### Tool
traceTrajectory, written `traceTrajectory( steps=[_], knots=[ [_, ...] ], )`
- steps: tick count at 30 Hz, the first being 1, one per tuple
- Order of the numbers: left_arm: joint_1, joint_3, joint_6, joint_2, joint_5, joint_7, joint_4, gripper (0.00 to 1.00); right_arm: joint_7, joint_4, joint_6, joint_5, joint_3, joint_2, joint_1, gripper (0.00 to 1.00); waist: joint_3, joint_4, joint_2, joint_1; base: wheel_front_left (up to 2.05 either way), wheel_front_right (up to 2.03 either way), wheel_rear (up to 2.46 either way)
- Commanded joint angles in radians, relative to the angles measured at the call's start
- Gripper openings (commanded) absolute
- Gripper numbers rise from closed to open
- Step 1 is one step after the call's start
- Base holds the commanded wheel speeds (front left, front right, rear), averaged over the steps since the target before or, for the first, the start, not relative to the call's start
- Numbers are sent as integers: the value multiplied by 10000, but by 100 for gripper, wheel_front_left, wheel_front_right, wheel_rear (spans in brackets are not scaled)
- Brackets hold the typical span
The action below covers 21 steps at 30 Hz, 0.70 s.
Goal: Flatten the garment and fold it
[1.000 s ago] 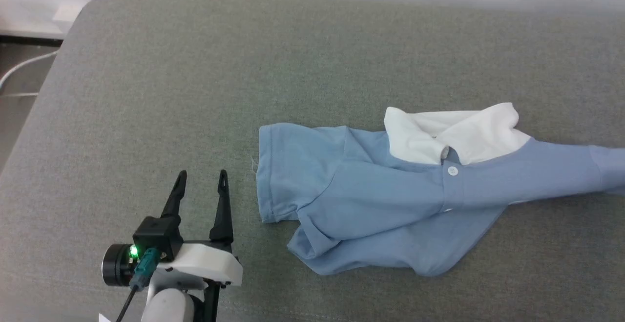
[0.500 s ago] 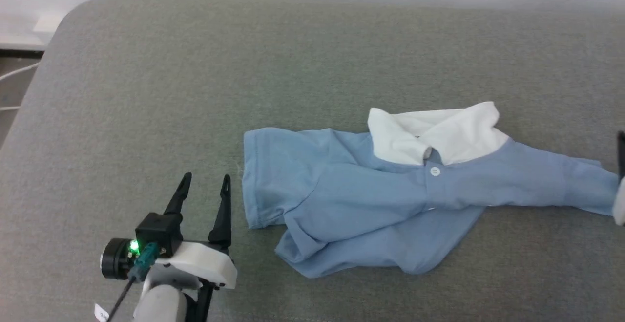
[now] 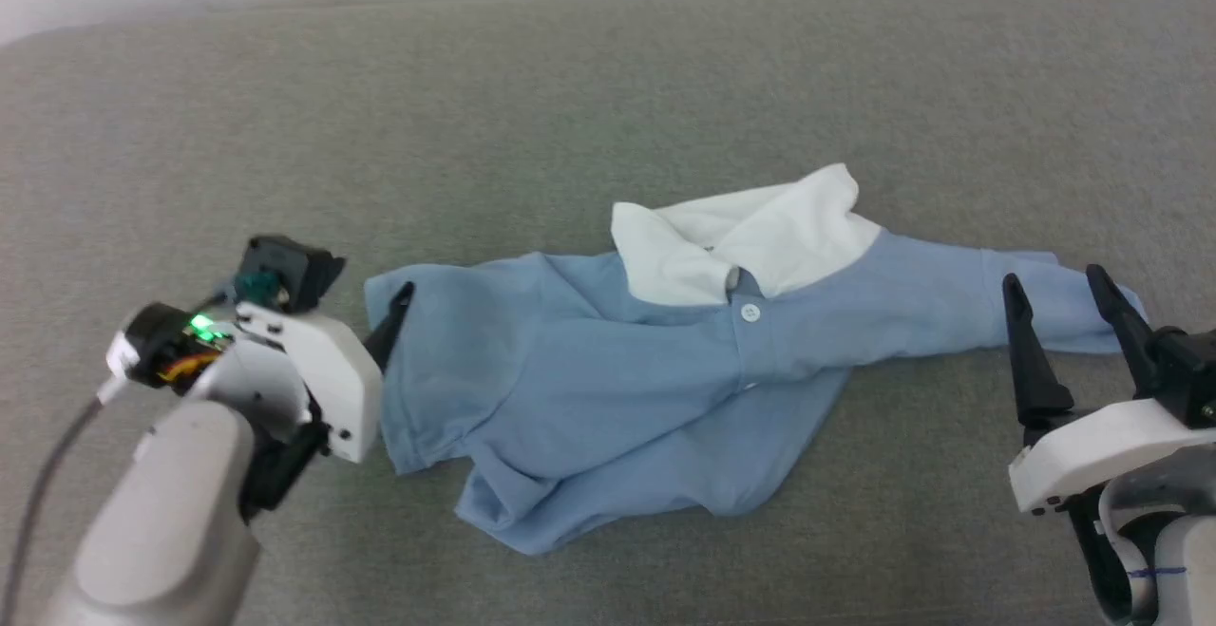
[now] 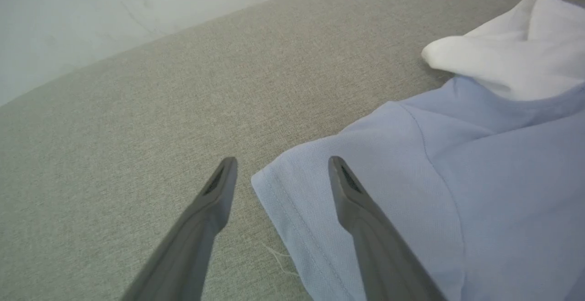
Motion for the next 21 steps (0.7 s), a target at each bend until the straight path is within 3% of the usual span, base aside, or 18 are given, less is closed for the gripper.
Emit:
traceTrajectory(
  steps=[1, 9, 14, 19, 20, 21],
  knots=[
    [-306, -364, -71, 441, -406, 436, -27, 100, -90, -115, -21, 28, 32, 90, 112, 100, 567, -550, 0, 0, 0, 0, 0],
    [-1385, -2360, -75, 2511, -2864, 2325, -17, 100, -307, 49, -21, -31, 161, 428, 78, 100, 1218, -1214, 0, 0, 0, 0, 0],
    [-1852, -3621, -75, 3213, -3340, 2864, 284, 100, -434, 284, -21, -138, 104, 511, -51, 100, 1395, -1378, 0, 0, 0, 0, 0],
    [-1981, -4568, -76, 3571, -3504, 2650, 665, 100, -521, 367, -21, -216, 107, 575, -136, 100, 1555, -1414, 0, 0, 0, 0, 0],
    [-1949, -4688, -76, 3568, -3635, 2607, 752, 84, -522, 377, -21, -228, 109, 585, -134, 100, 1582, -1397, 0, 0, 0, 0, 0],
    [-1924, -4767, -76, 3568, -3775, 2544, 826, 0, -522, 388, -21, -243, 123, 594, -131, 100, 1603, -1379, 0, 0, 0, 0, 0]
  ],
)
